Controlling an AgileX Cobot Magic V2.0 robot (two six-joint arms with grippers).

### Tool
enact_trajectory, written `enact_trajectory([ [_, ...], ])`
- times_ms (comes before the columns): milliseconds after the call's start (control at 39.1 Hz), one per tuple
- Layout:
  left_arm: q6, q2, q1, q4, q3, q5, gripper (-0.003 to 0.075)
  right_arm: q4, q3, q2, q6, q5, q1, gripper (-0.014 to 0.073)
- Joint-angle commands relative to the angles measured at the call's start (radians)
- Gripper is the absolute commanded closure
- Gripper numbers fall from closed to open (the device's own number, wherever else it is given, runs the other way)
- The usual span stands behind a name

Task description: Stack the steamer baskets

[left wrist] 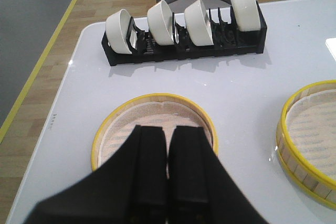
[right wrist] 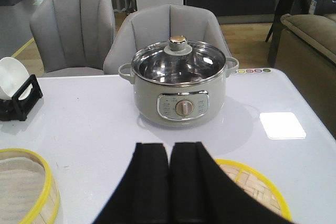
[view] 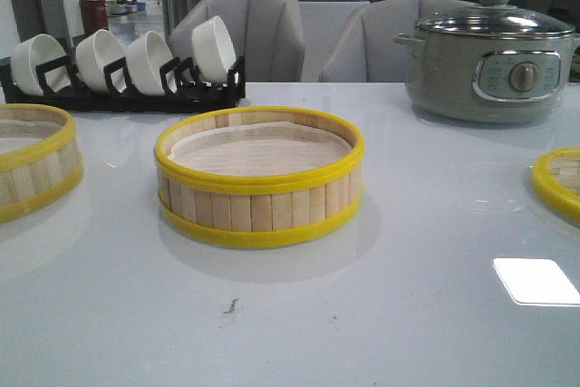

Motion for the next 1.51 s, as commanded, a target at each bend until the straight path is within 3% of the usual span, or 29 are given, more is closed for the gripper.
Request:
enact_trajectory([
  [0,0.000,-0.006,-0.004,0.008,-0.038,-0.061,0.0635,-0.002,-0.041,0.005,0.001,-0.092,0.001,0.0547],
  [588,0.000,-0.006,-0.004,-0.080,-0.038,0.003,0.0635,-0.002,-0.041,0.009,0.001,-0.077,0.001,0.0536],
  [664,0.000,-0.006,-0.004,-0.080,-0.038,0.028,0.0635,-0.002,-0.041,0.012,0.001,-0.061,0.001,0.0447],
  [792,0.000,-0.002,-0.004,-0.102,-0.038,0.069,0.0632,-0.003,-0.041,0.013,0.001,-0.022,0.001,0.0192],
  [894,0.049,0.011,-0.004,-0.159,-0.038,0.081,0.0623,-0.003,-0.041,0.013,0.001,0.013,0.001,0.0173],
  [996,0.078,0.034,-0.004,-0.203,-0.038,0.087,0.0519,-0.003,-0.041,0.013,0.001,0.027,0.001,0.0174],
  [1124,0.078,0.080,-0.004,-0.206,-0.038,0.091,0.0282,0.020,-0.041,0.013,0.001,0.034,0.001,0.0174],
  [1175,0.076,0.105,-0.004,-0.226,-0.038,0.093,0.0230,0.034,-0.040,0.013,0.001,0.037,0.001,0.0174],
  [1482,0.080,0.336,-0.004,-0.297,-0.038,0.045,0.0267,0.059,-0.040,0.013,0.001,0.063,0.001,0.0174],
])
